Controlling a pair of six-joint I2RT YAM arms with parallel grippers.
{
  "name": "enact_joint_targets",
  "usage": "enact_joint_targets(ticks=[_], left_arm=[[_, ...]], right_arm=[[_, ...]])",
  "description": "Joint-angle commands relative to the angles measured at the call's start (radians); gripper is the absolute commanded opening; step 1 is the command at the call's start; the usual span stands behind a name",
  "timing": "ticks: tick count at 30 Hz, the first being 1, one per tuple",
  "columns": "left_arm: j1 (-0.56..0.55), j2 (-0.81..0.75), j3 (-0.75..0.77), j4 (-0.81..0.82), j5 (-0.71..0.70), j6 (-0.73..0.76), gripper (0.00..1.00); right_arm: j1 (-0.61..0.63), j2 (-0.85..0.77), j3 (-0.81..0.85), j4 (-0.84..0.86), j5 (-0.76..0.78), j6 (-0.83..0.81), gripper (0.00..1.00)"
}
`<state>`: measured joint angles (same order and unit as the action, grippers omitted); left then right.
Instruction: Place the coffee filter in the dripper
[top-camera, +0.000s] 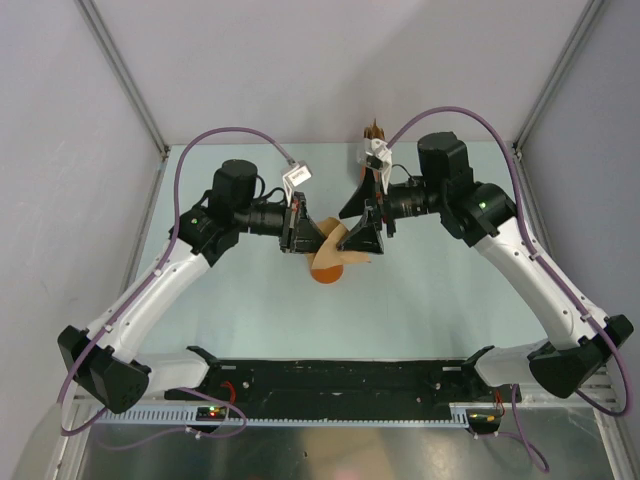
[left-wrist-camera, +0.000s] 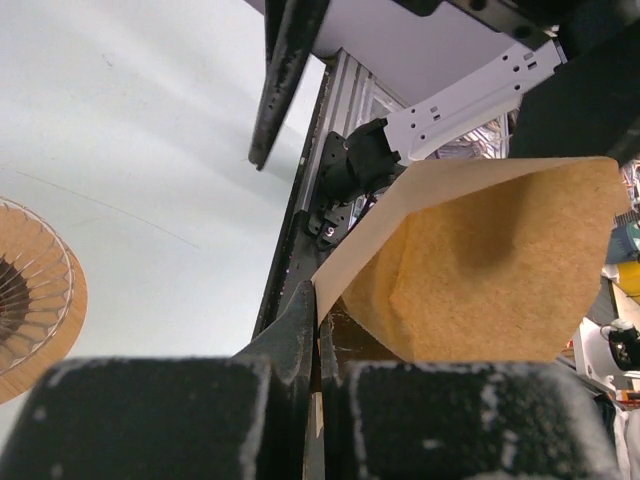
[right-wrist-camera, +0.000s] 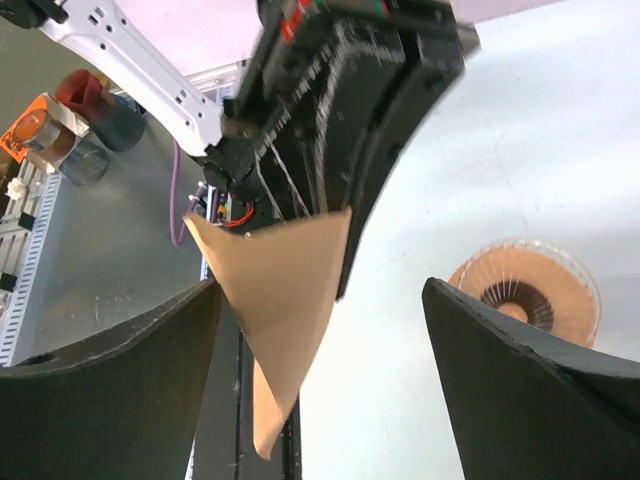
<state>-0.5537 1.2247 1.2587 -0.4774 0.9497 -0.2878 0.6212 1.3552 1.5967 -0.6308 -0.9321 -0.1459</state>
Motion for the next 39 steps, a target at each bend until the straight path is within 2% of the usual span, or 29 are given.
enact_joint_targets(ticks=[1, 4, 8, 15, 17, 18, 21, 22, 24, 27, 29, 33, 37, 38, 39], left_arm=[[0.009, -0.037, 0.039, 0.026, 0.032, 0.003, 0.0], [0.012, -0.033, 0.042, 0.025, 0.05, -0.009, 0.0], [0.014, -0.031, 0.049, 0.026, 0.054, -0.016, 0.0], [0.015, -0.025, 0.055, 0.026, 0.047, -0.02, 0.0], [0.014, -0.023, 0.056, 0.027, 0.043, -0.023, 0.0], [0.014, -0.022, 0.057, 0.027, 0.042, -0.024, 0.0], [0.013, -0.021, 0.051, 0.028, 0.038, -0.027, 0.0], [0.012, -0.021, 0.048, 0.027, 0.037, -0.025, 0.0], [0.008, -0.018, 0.043, 0.027, 0.04, -0.022, 0.0], [0.005, -0.013, 0.039, 0.026, 0.04, -0.017, 0.0], [0.004, -0.01, 0.042, 0.026, 0.04, -0.016, 0.0], [0.003, -0.01, 0.048, 0.026, 0.039, -0.017, 0.0], [0.003, -0.008, 0.05, 0.026, 0.037, -0.017, 0.01], [0.005, -0.006, 0.05, 0.026, 0.039, -0.017, 0.05], [0.007, -0.005, 0.052, 0.025, 0.041, -0.017, 0.16]], right_arm=[[-0.027, -0.072, -0.07, -0.021, -0.022, -0.039, 0.87], [-0.029, -0.091, -0.1, -0.059, -0.014, -0.079, 0.84], [-0.03, -0.102, -0.125, -0.098, -0.016, -0.123, 0.72], [-0.029, -0.098, -0.142, -0.098, -0.04, -0.136, 0.33], [-0.03, -0.098, -0.142, -0.091, -0.04, -0.13, 0.27], [-0.03, -0.097, -0.142, -0.084, -0.038, -0.125, 0.26], [-0.029, -0.098, -0.142, -0.051, -0.024, -0.096, 0.54], [-0.029, -0.099, -0.142, -0.038, -0.018, -0.088, 0.6], [-0.03, -0.099, -0.136, -0.009, -0.008, -0.066, 0.6], [-0.031, -0.092, -0.13, 0.018, -0.005, -0.05, 0.45], [-0.029, -0.086, -0.13, 0.028, -0.004, -0.045, 0.29], [-0.031, -0.082, -0.136, 0.038, -0.005, -0.044, 0.06], [-0.036, -0.085, -0.145, 0.056, -0.019, -0.026, 0.0], [-0.038, -0.087, -0.144, 0.059, -0.022, -0.02, 0.0], [-0.043, -0.087, -0.145, 0.065, -0.029, -0.012, 0.0]])
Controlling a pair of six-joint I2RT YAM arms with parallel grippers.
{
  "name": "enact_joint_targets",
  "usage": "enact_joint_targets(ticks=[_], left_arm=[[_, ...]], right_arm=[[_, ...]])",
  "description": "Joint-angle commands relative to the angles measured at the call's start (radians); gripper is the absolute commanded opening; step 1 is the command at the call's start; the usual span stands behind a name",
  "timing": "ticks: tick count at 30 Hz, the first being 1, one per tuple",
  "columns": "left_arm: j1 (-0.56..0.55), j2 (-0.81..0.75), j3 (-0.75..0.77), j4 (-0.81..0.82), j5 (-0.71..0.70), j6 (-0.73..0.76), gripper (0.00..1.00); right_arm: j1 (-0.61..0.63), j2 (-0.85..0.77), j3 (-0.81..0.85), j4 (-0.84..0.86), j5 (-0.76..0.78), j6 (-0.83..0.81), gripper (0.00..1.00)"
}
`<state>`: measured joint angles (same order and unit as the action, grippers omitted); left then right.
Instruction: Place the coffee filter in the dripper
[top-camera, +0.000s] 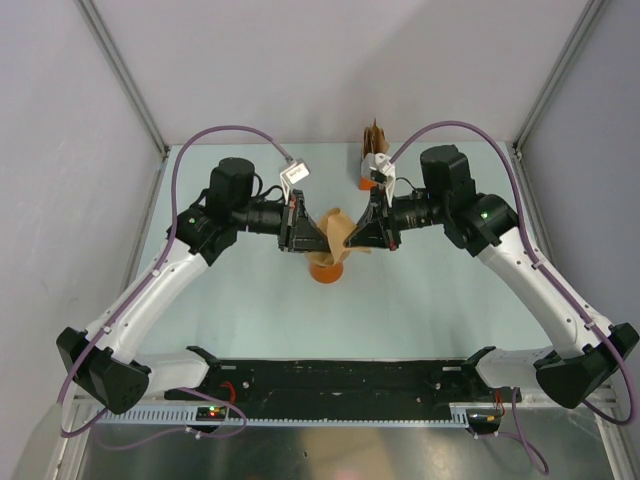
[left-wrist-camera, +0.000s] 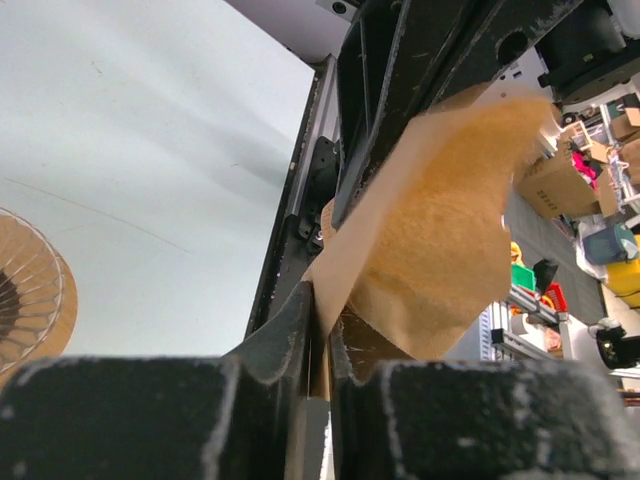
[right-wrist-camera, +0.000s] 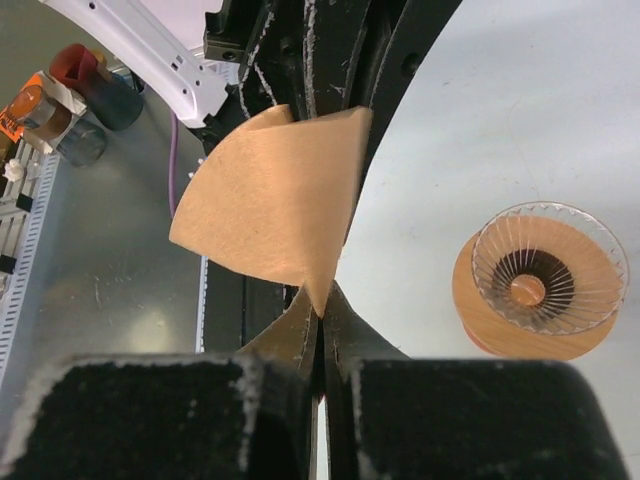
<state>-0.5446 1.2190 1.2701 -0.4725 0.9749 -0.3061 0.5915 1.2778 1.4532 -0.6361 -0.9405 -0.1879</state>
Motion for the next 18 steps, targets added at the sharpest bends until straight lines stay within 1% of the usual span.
enact_joint_targets(ticks=[1, 2, 4, 6, 8, 10, 13, 16, 18], left_arm=[[0.004, -0.003, 0.044, 0.021, 0.014, 0.007, 0.27], [0.011, -0.011, 0.047, 0.02, 0.012, 0.013, 0.4], [0.044, -0.039, 0.053, 0.02, -0.004, 0.036, 0.59], [0.092, -0.082, 0.063, 0.02, -0.019, 0.074, 0.71], [0.139, -0.129, 0.067, 0.021, -0.028, 0.109, 0.77], [0.18, -0.181, 0.065, 0.023, -0.027, 0.147, 0.8], [0.228, -0.236, 0.061, 0.023, 0.014, 0.178, 0.83], [0.233, -0.265, 0.038, 0.023, 0.098, 0.216, 0.85], [0.215, -0.273, 0.024, 0.024, 0.12, 0.237, 0.85]], right_arm=[[-0.018, -0.01, -0.003, 0.075, -0.028, 0.044, 0.0], [-0.03, -0.011, -0.007, 0.09, -0.044, 0.059, 0.0], [-0.051, -0.016, -0.023, 0.128, -0.074, 0.109, 0.0], [-0.071, -0.018, -0.041, 0.175, -0.104, 0.163, 0.0], [-0.087, -0.022, -0.064, 0.221, -0.128, 0.23, 0.0], [-0.101, -0.025, -0.087, 0.275, -0.143, 0.303, 0.0], [-0.119, -0.02, -0.123, 0.373, -0.16, 0.419, 0.0], [-0.126, -0.013, -0.162, 0.468, -0.182, 0.559, 0.0], [-0.128, -0.013, -0.188, 0.54, -0.189, 0.638, 0.0]])
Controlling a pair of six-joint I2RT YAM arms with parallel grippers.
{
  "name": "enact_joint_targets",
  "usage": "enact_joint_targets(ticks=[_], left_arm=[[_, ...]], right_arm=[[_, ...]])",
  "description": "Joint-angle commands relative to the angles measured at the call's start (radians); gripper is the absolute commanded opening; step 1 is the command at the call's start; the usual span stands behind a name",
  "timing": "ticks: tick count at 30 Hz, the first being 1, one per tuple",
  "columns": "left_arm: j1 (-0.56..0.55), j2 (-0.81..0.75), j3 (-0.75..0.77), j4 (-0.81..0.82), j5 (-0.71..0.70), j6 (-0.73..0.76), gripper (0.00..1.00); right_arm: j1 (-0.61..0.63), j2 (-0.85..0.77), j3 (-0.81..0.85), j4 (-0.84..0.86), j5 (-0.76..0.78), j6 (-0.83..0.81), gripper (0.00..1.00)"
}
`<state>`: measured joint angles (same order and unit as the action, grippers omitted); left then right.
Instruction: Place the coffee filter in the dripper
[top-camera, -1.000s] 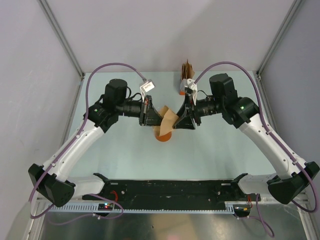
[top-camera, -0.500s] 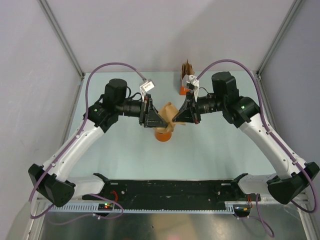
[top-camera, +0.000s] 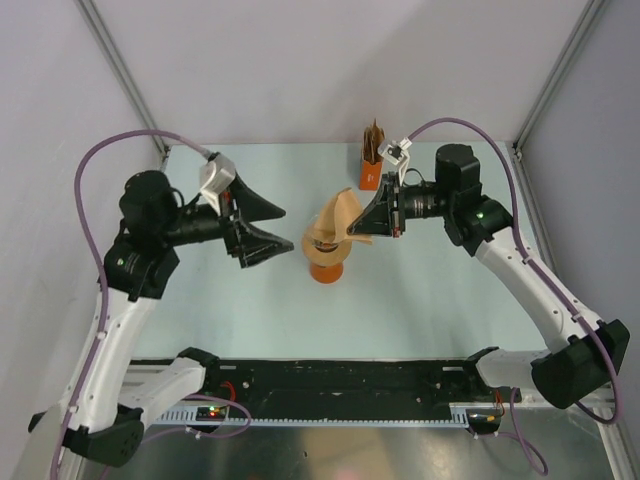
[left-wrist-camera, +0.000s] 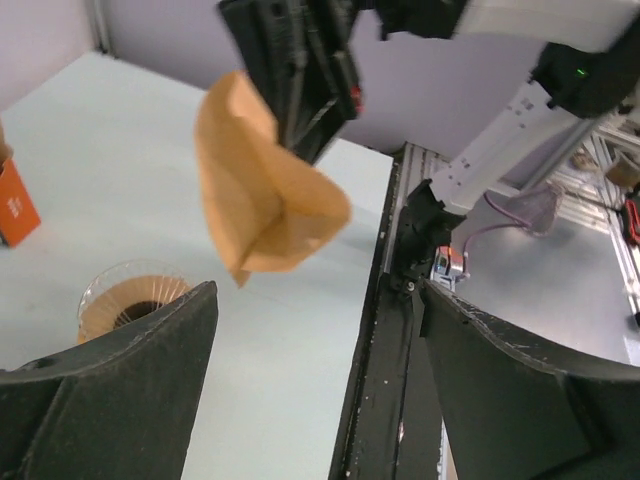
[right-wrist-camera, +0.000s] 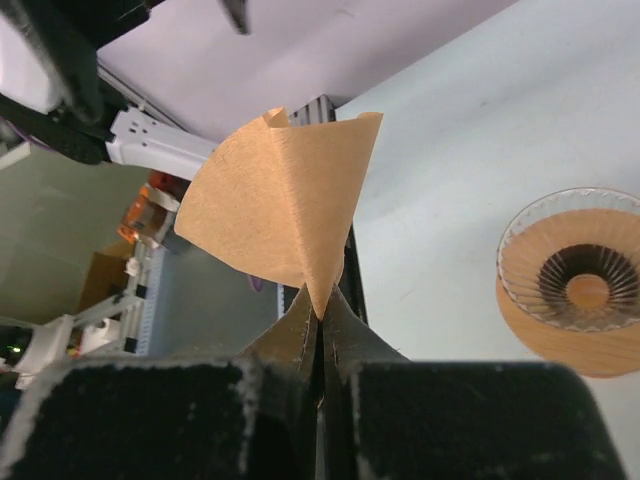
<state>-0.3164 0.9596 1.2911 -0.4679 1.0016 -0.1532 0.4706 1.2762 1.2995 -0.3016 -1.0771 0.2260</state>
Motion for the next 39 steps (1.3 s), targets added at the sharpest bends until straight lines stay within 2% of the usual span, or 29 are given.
enact_joint_targets(ticks=[1, 6, 14, 19, 23, 25, 29, 33, 35, 39], left_arm=[[-0.024, -0.015, -0.002, 0.019, 0.095, 0.096, 0.86], [-0.097, 0.01, 0.003, 0.018, 0.034, 0.146, 0.85], [-0.207, 0.081, 0.034, 0.004, -0.081, 0.215, 0.84], [-0.26, 0.107, 0.031, -0.022, -0.116, 0.247, 0.78], [-0.275, 0.116, 0.021, -0.058, -0.133, 0.278, 0.65], [-0.277, 0.114, 0.013, -0.066, -0.137, 0.278, 0.56], [-0.281, 0.106, 0.003, -0.072, -0.124, 0.269, 0.3], [-0.281, 0.099, 0.001, -0.074, -0.101, 0.25, 0.05], [-0.282, 0.097, 0.002, -0.073, -0.091, 0.234, 0.01], [-0.281, 0.105, 0.014, -0.073, -0.041, 0.182, 0.0]], right_arm=[[-0.007, -0.01, -0.044, 0.238, -0.055, 0.252, 0.0], [-0.004, 0.003, -0.068, 0.29, -0.059, 0.329, 0.0], [0.034, 0.023, -0.071, 0.323, -0.062, 0.349, 0.0], [0.044, 0.04, -0.071, 0.355, -0.066, 0.383, 0.0], [0.046, 0.059, -0.072, 0.366, -0.074, 0.402, 0.0], [0.051, 0.069, -0.071, 0.365, -0.075, 0.409, 0.0], [0.057, 0.075, -0.071, 0.377, -0.079, 0.422, 0.0], [0.055, 0.072, -0.07, 0.39, -0.086, 0.426, 0.07], [0.049, 0.072, -0.071, 0.393, -0.087, 0.428, 0.11], [0.031, 0.075, -0.07, 0.387, -0.084, 0.429, 0.14]])
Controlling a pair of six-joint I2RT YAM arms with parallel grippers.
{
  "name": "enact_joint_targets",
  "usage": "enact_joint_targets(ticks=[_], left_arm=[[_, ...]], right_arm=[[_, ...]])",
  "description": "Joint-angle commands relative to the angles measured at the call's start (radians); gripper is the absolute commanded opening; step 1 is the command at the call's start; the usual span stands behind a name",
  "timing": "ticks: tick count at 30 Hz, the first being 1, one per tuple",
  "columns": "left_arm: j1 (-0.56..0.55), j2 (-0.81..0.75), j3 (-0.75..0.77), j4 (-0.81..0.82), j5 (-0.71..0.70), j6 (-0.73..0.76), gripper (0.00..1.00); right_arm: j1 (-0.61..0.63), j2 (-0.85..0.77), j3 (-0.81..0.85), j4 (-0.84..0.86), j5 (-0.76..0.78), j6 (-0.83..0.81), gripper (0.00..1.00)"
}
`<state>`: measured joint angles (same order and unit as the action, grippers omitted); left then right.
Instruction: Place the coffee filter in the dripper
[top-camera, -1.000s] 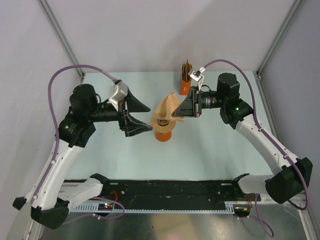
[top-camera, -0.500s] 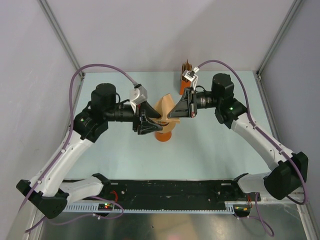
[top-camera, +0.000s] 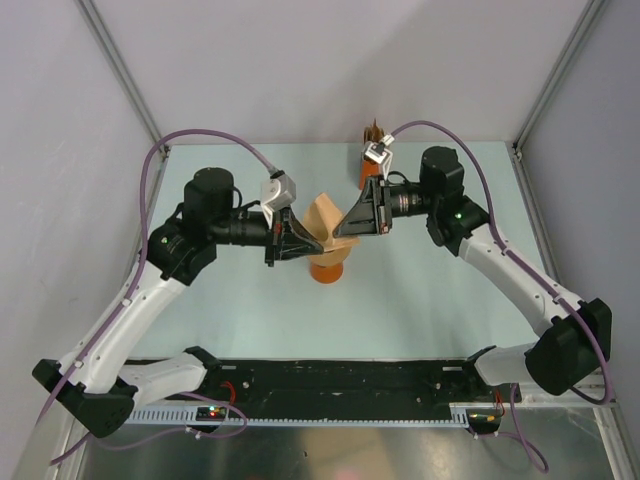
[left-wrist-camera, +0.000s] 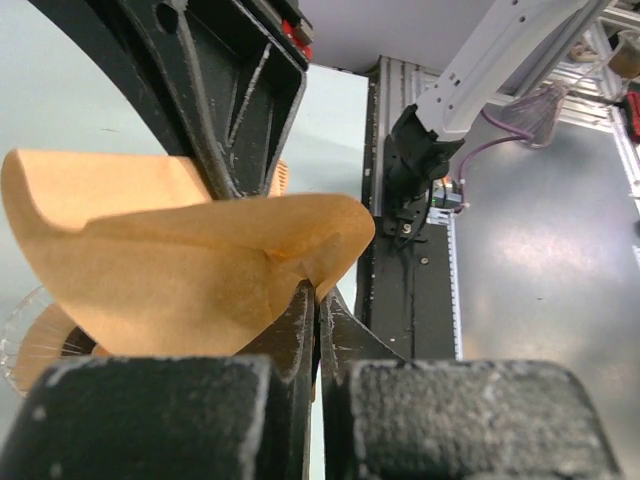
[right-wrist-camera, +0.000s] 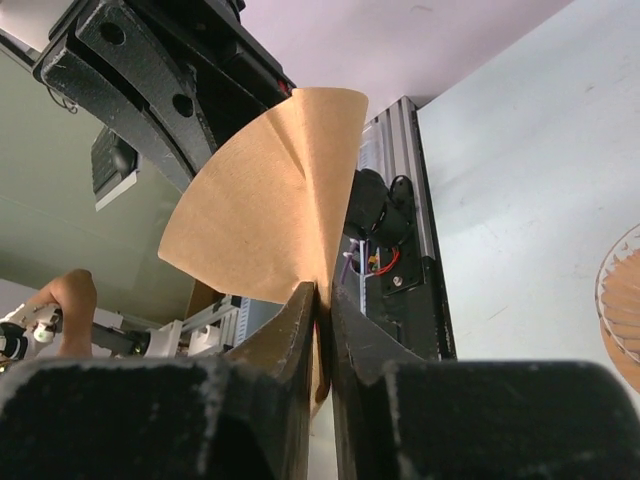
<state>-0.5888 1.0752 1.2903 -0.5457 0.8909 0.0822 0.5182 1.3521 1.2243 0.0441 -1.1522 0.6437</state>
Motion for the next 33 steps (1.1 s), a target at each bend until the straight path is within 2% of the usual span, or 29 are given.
enact_joint_targets(ticks=[1, 4, 9, 12, 14, 17, 20, 27, 30, 33], left_arm=[[-0.009, -0.01, 0.016, 0.005, 0.083, -0.064, 0.0], [-0.008, -0.01, 0.023, 0.006, 0.095, -0.073, 0.0], [-0.006, -0.01, 0.029, 0.011, 0.086, -0.123, 0.0], [0.002, -0.011, 0.028, 0.019, 0.068, -0.152, 0.0], [0.014, -0.008, 0.033, 0.027, 0.065, -0.186, 0.0], [0.046, 0.003, 0.043, 0.047, 0.085, -0.247, 0.0], [0.059, 0.003, 0.039, 0.069, 0.105, -0.279, 0.0], [0.064, 0.011, 0.027, 0.131, 0.128, -0.345, 0.0], [0.064, 0.011, 0.024, 0.145, 0.141, -0.359, 0.0], [0.064, 0.007, 0.019, 0.151, 0.146, -0.365, 0.0]], right_arm=[[-0.022, 0.001, 0.004, 0.04, -0.007, 0.011, 0.15], [-0.036, 0.009, 0.003, 0.04, -0.01, 0.018, 0.17], [-0.064, 0.002, 0.005, 0.045, -0.03, 0.011, 0.57], [-0.108, -0.034, 0.004, 0.01, -0.04, -0.04, 0.67], [-0.14, -0.08, 0.009, -0.076, -0.033, -0.142, 0.66], [-0.159, -0.148, 0.039, -0.292, 0.011, -0.377, 0.64], [-0.154, -0.176, 0.054, -0.401, 0.034, -0.483, 0.64], [-0.042, -0.185, 0.055, -0.515, 0.16, -0.626, 0.62], [-0.01, -0.172, 0.059, -0.518, 0.22, -0.638, 0.61], [-0.005, -0.159, 0.061, -0.484, 0.205, -0.61, 0.58]])
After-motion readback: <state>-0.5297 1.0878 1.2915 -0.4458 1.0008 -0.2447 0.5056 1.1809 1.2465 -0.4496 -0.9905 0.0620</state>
